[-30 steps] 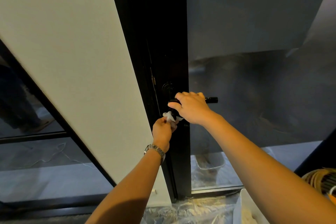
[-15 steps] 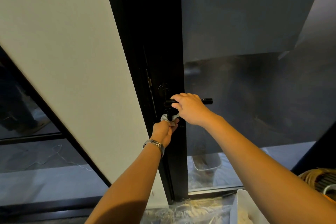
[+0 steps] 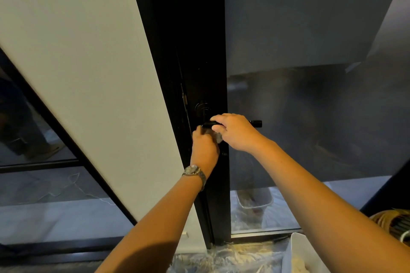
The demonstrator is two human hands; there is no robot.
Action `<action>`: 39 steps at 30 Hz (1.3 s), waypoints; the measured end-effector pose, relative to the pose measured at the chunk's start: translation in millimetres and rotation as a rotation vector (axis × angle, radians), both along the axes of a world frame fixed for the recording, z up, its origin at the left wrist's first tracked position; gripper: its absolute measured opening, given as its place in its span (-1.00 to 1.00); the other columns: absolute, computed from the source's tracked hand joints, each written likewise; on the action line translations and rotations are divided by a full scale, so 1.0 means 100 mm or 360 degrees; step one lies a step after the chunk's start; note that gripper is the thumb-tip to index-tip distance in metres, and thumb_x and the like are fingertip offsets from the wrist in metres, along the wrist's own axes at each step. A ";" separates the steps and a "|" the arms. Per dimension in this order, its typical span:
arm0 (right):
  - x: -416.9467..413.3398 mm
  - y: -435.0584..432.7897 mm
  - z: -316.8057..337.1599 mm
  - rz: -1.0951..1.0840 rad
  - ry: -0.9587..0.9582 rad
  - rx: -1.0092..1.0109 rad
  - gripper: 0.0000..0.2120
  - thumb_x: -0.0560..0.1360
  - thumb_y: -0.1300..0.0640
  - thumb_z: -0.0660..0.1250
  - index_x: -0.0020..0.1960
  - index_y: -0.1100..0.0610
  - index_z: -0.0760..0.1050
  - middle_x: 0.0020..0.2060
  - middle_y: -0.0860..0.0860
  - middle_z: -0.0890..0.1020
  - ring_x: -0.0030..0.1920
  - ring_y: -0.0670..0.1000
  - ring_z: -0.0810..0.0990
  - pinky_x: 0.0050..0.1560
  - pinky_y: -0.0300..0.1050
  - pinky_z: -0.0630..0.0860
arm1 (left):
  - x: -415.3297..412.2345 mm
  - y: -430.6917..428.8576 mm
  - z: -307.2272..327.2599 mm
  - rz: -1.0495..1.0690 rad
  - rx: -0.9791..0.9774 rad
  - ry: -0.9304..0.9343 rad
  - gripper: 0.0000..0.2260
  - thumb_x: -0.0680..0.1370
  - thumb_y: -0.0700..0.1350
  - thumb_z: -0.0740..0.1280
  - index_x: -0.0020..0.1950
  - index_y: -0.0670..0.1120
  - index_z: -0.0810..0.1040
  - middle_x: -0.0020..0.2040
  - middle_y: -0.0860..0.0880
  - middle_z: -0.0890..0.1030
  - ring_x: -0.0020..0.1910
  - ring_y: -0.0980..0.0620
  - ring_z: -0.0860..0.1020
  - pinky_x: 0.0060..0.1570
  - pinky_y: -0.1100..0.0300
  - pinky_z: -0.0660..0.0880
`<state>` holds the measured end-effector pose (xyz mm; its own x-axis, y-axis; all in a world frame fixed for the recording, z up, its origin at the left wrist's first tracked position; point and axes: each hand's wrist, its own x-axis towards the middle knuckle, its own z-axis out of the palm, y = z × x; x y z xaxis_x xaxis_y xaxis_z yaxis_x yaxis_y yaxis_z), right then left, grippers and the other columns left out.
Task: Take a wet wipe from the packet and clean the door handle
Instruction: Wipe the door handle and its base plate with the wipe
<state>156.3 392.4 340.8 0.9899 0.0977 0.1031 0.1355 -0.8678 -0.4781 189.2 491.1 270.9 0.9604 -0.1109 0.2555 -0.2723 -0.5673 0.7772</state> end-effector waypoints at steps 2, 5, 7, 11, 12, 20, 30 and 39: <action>0.01 -0.02 -0.02 0.0003 0.0000 0.0062 -0.64 0.62 0.10 0.11 0.41 0.09 0.33 0.32 0.07 0.45 0.31 0.11 0.39 0.30 -0.05 0.29 | 0.01 -0.01 -0.03 -0.0070 0.0423 -0.0072 -0.74 0.52 -0.35 0.16 0.19 -0.36 0.39 0.11 -0.27 0.49 0.08 -0.21 0.49 0.03 0.04 0.46; 0.01 -0.03 -0.02 0.0025 0.0018 0.0113 -0.64 0.62 0.10 0.11 0.41 0.09 0.34 0.31 0.07 0.46 0.30 0.11 0.39 0.22 -0.13 0.32 | 0.09 0.05 -0.05 0.0012 0.0624 -0.0123 -0.73 0.54 -0.30 0.14 0.23 -0.33 0.36 0.21 -0.28 0.45 0.15 -0.23 0.46 0.08 0.00 0.42; 0.02 -0.04 -0.03 0.0029 0.0010 0.0099 -0.64 0.62 0.09 0.11 0.40 0.08 0.34 0.31 0.07 0.46 0.30 0.12 0.39 0.27 -0.08 0.30 | 0.15 0.07 -0.05 0.0106 0.0478 -0.0093 -0.73 0.55 -0.26 0.17 0.24 -0.29 0.36 0.22 -0.27 0.44 0.09 -0.22 0.50 0.05 0.02 0.46; 0.04 -0.07 -0.03 0.0013 0.0022 0.0113 -0.64 0.62 0.07 0.11 0.40 0.08 0.35 0.32 0.06 0.46 0.32 0.11 0.39 0.32 -0.04 0.27 | 0.14 0.09 -0.05 -0.0010 0.0419 -0.0120 -0.76 0.57 -0.21 0.15 0.22 -0.19 0.42 0.15 -0.23 0.51 -0.06 -0.12 0.54 -0.12 0.09 0.51; 0.04 -0.06 -0.03 0.0015 0.0029 0.0124 -0.64 0.62 0.07 0.12 0.40 0.08 0.35 0.33 0.06 0.46 0.32 0.12 0.38 0.33 -0.03 0.27 | 0.15 0.06 -0.09 -0.0083 0.0496 -0.0140 -0.73 0.57 -0.24 0.13 0.25 -0.21 0.41 0.19 -0.23 0.50 0.09 -0.16 0.50 0.06 0.06 0.47; 0.03 -0.08 -0.03 0.0055 0.0018 0.0146 -0.64 0.62 0.09 0.12 0.40 0.07 0.35 0.33 0.06 0.46 0.33 0.11 0.37 0.33 -0.03 0.28 | 0.13 0.12 -0.08 -0.0045 0.0803 -0.0216 -0.71 0.54 -0.28 0.13 0.26 -0.29 0.39 0.31 -0.27 0.38 0.26 -0.22 0.38 0.23 0.00 0.35; 0.03 -0.08 -0.08 0.0050 0.0022 0.0249 -0.64 0.62 0.07 0.13 0.40 0.04 0.35 0.36 0.03 0.43 0.37 0.09 0.34 0.36 -0.03 0.28 | 0.22 0.16 -0.33 -0.0388 0.1466 -0.0754 -0.65 0.44 -0.27 0.35 0.22 -0.18 0.51 0.25 -0.25 0.48 0.28 -0.28 0.42 0.30 -0.09 0.35; 0.04 -0.10 -0.07 0.0028 -0.0020 0.0241 -0.64 0.61 0.08 0.14 0.40 0.08 0.36 0.35 0.05 0.44 0.36 0.09 0.35 0.37 -0.05 0.27 | 0.18 -0.08 -0.31 0.0231 0.0501 -0.0206 -0.67 0.50 -0.30 0.27 0.26 -0.25 0.37 0.27 -0.29 0.31 0.16 -0.27 0.38 0.14 -0.04 0.46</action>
